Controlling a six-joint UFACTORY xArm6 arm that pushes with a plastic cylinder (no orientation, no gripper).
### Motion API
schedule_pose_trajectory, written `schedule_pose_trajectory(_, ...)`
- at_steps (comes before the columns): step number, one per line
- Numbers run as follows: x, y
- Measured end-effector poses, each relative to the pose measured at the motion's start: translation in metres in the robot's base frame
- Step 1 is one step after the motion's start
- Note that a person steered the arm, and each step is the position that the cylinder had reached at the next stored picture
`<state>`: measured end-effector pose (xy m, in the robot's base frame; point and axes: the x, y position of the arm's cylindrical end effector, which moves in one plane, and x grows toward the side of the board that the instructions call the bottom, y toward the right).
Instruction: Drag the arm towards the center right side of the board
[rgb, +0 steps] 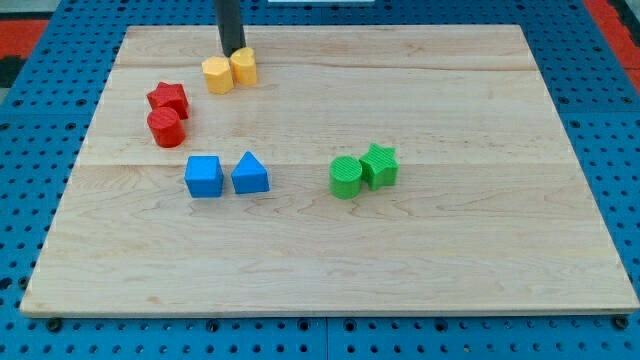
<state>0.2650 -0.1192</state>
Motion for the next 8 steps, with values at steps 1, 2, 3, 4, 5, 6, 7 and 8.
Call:
schedule_pose_trajectory(1,0.004,0.019)
schedule_pose_trajectory(2,0.004,0.053)
schedule_pose_trajectory(3,0.003,0.067)
schedule_pose_trajectory(4,0.012,0.155)
schedule_pose_trajectory(5,0.041,0.203)
schedule_pose_trajectory(6,0.043,0.206)
schedule_pose_trajectory(7,0.045,0.209)
schedule_pose_trajectory(8,0.046,0.217)
